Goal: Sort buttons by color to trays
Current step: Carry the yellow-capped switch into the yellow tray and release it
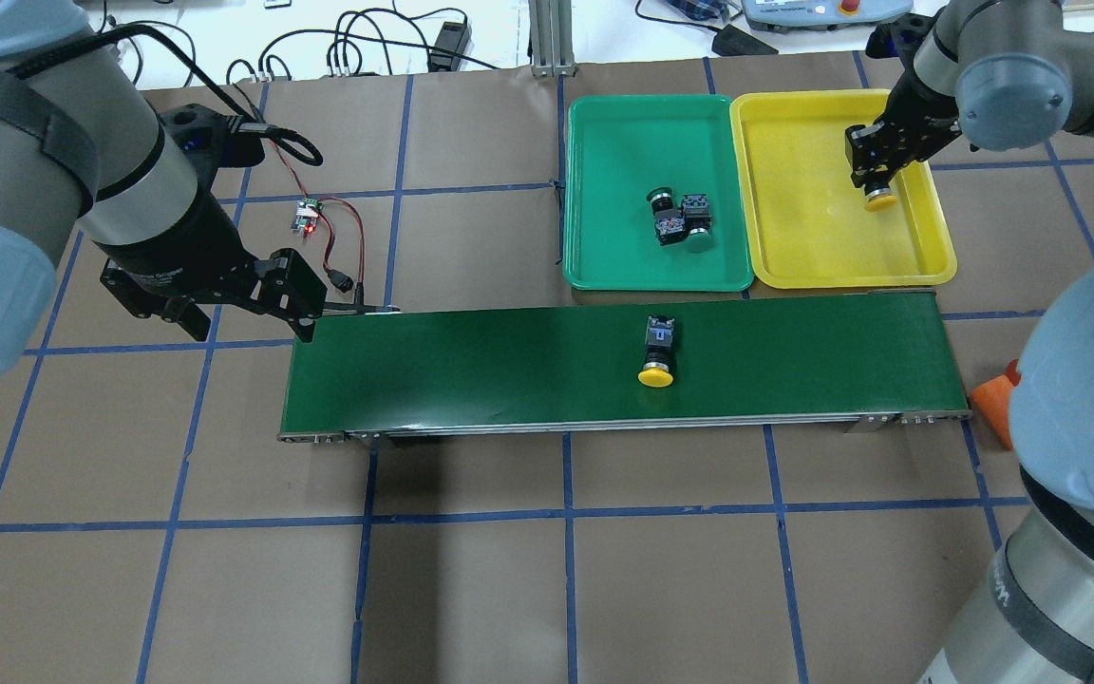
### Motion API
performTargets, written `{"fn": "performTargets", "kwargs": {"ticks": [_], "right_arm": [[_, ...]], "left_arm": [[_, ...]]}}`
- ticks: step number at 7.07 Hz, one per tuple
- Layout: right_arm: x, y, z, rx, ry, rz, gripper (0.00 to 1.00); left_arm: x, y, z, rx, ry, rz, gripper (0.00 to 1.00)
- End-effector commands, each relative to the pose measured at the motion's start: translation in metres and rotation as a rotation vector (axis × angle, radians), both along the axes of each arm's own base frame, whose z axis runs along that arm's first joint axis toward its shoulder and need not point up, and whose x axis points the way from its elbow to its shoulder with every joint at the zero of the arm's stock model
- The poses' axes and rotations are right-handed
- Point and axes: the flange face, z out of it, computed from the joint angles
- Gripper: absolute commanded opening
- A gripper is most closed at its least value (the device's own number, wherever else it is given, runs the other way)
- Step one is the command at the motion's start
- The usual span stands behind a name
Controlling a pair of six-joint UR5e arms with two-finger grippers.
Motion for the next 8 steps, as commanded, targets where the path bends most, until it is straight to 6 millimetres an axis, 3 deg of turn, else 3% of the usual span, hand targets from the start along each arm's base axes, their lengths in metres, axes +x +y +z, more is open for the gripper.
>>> {"fn": "performTargets", "kwargs": {"ticks": [1,4,5,7,8], "right_arm": [[-0.004,0.000,-0.003,0.037,-0.018,-0.003,1.00],[0.016,0.020,0.037,0.058,-0.023,0.015,1.00],[0.037,0.024,0.053,0.042,-0.015,0.026,1.00],[0.100,0.059,0.093,0.125,-0.010,0.008,1.00],[0.129,0.077,0.098,0.160,-0.006,-0.002,1.00]], "left_arm": [[0.000,0.000,0.000,0.000,0.000,-0.002,1.00],[0.000,0.001,0.001,-0.001,0.000,-0.002,1.00],[0.000,0.000,0.000,0.000,0.000,-0.002,1.00],[-0.001,0.000,0.000,0.000,0.000,-0.002,1.00],[-0.001,0.000,0.000,0.000,0.000,-0.002,1.00]]}}
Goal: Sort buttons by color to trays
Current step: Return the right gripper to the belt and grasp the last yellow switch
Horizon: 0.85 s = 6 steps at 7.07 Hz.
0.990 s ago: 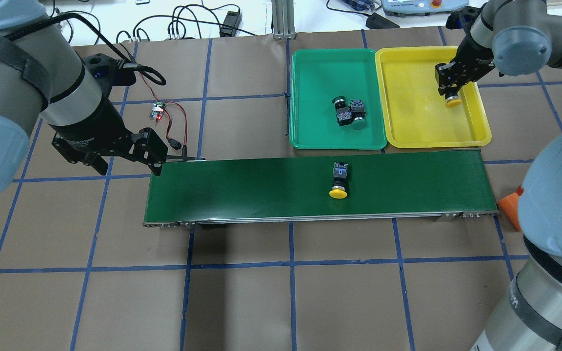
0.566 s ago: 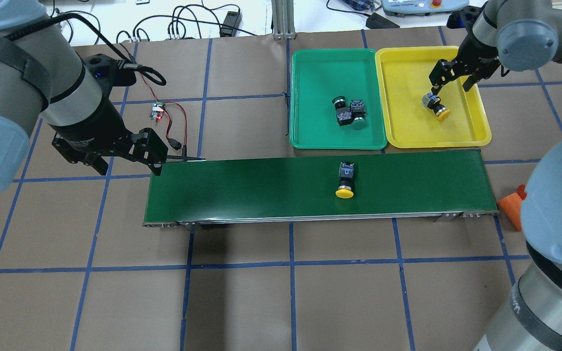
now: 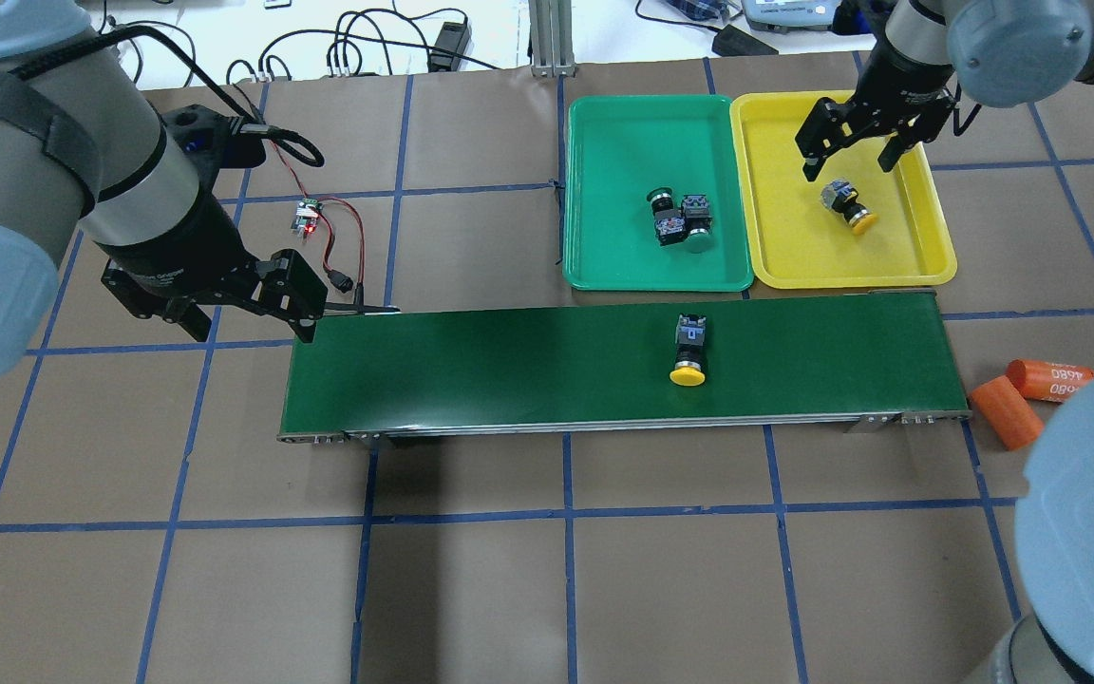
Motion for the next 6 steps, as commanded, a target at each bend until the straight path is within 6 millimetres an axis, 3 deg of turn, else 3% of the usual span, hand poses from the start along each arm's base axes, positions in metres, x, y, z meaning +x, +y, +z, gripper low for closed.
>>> {"fn": "performTargets", "kwargs": {"ticks": [1,2,3,4,6], "right_arm": [[0.054,0.054,0.003,0.084,0.011,-0.027,1.00],[0.059,0.094,-0.011,0.116,0.010,-0.050,1.00],[0.060,0.122,-0.032,0.072,0.015,-0.042,1.00],[0.058,0.140,-0.054,0.047,0.044,-0.040,1.00],[0.061,0.144,-0.058,0.043,0.032,-0.047,1.00]], "left_arm": [[0.000,0.000,0.001,-0.001,0.000,-0.001,1.00],[0.000,0.000,0.000,0.000,0.000,0.000,1.00],[0.000,0.000,0.001,-0.003,0.000,-0.001,1.00],[0.000,0.000,0.002,-0.006,0.000,-0.001,1.00],[0.000,-0.001,0.002,-0.010,0.000,-0.001,1.00]]}}
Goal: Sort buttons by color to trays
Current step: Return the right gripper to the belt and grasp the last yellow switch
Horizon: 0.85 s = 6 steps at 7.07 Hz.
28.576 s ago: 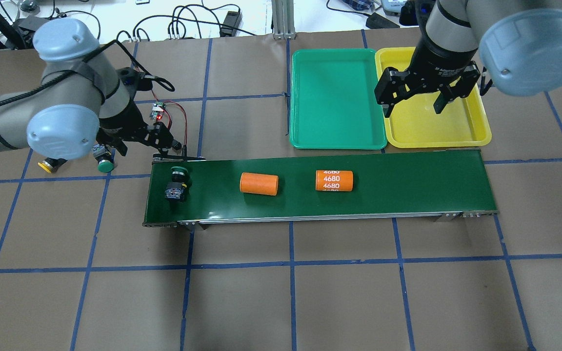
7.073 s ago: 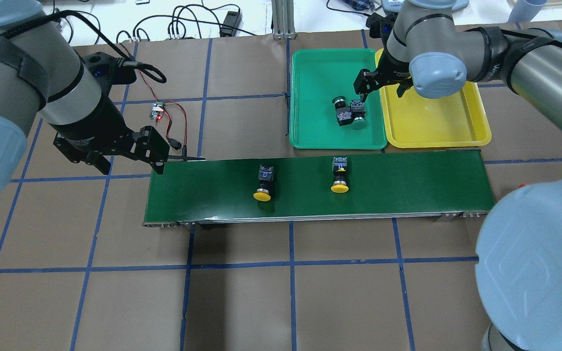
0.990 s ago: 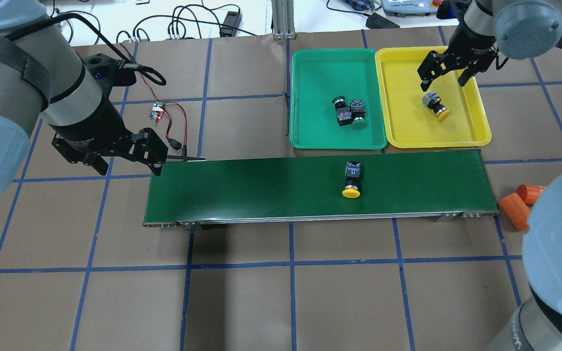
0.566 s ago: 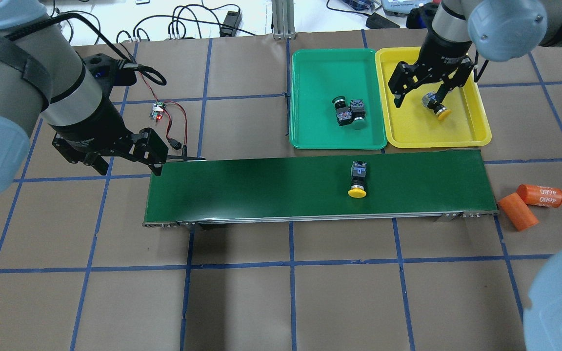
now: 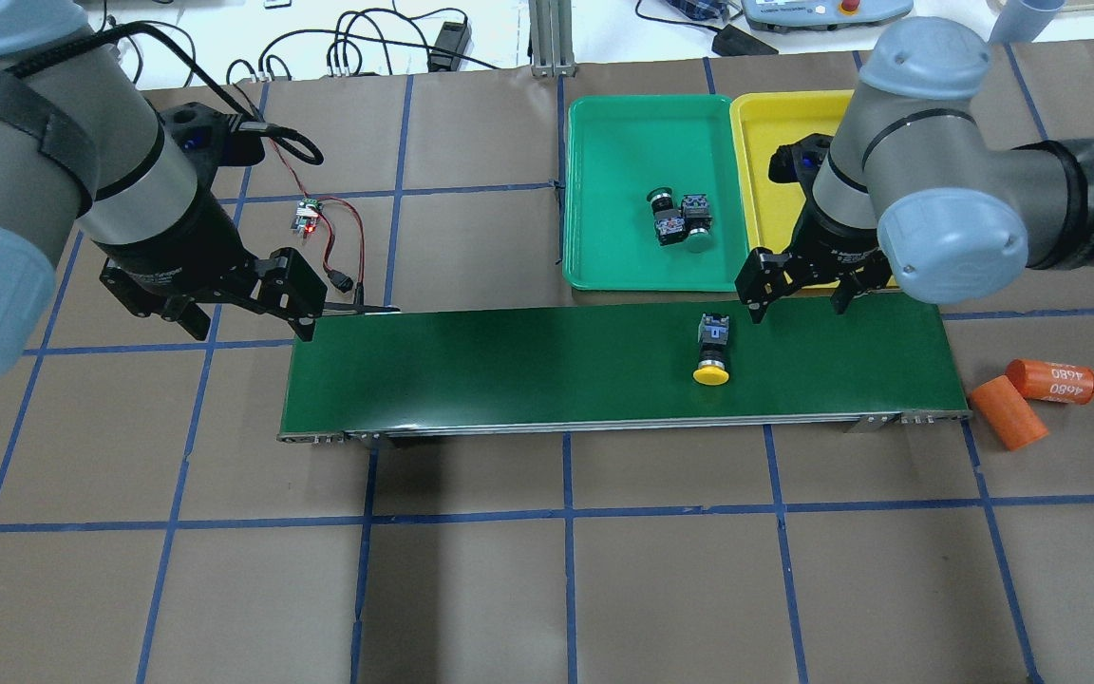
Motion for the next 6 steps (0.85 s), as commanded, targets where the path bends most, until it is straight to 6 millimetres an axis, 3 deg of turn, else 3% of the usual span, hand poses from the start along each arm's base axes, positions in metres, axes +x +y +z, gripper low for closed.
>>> {"fn": "performTargets", "kwargs": {"ticks": [1,6], "right_arm": [[0.006,0.007,-0.005,-0.006,-0.005,0.002,1.00],[0.025,-0.002,-0.028,-0.041,-0.006,0.032,1.00]], "left_arm": [[0.000,0.000,0.001,-0.007,0.000,0.000,1.00],[0.000,-0.002,0.002,-0.019,0.000,-0.002,1.00]]}}
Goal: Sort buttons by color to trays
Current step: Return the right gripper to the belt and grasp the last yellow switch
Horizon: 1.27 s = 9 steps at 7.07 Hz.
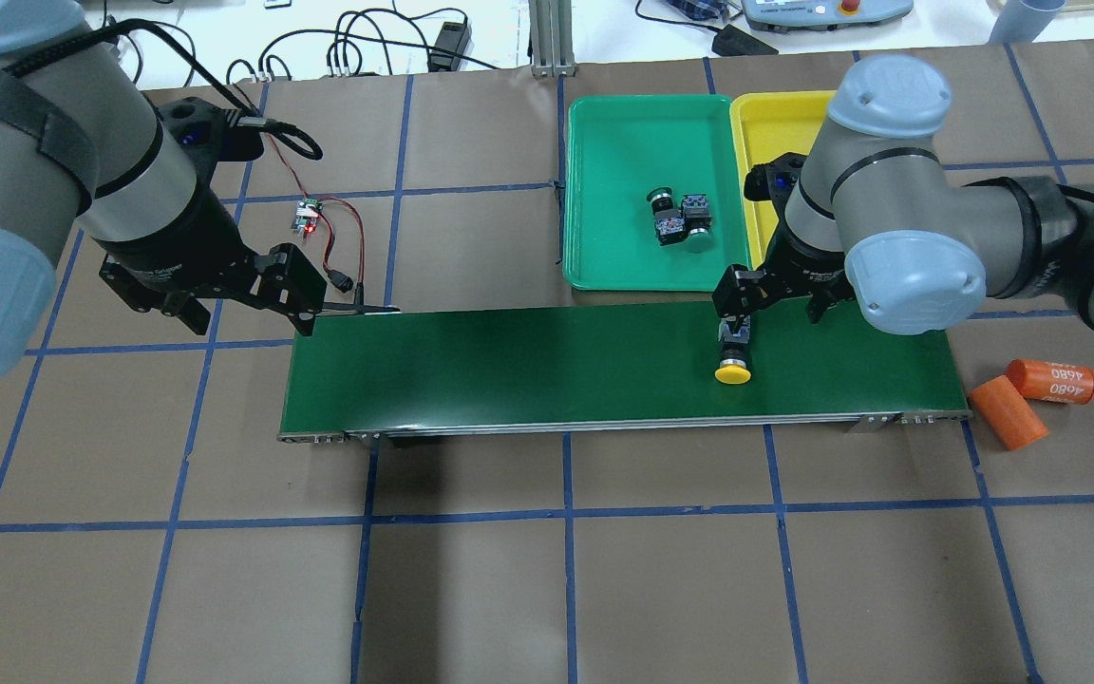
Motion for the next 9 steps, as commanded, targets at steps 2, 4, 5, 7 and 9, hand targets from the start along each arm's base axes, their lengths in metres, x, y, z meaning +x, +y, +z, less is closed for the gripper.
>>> {"fn": "performTargets", "kwargs": {"ticks": [2,4,5,7,9], "right_arm": [[0.004,-0.003,-0.008,-0.001,0.000,0.010,1.00],[0.003,-0.006,-0.027,0.020,0.000,0.017,0.71],[0.003,-0.005,-0.035,0.035,0.004,0.022,0.51],[0.001,-0.007,-0.034,0.031,0.013,0.026,0.25],[-0.005,-0.034,-0.016,-0.029,0.014,0.029,0.25]], "left_arm": [[0.000,0.000,0.000,-0.002,0.000,0.002,1.00],[0.000,0.000,0.001,-0.004,0.000,0.000,1.00],[0.000,0.000,0.001,-0.004,0.000,0.002,1.00],[0.000,0.000,0.001,-0.004,0.000,0.002,1.00],[0.000,0.000,0.001,-0.004,0.000,0.002,1.00]]}}
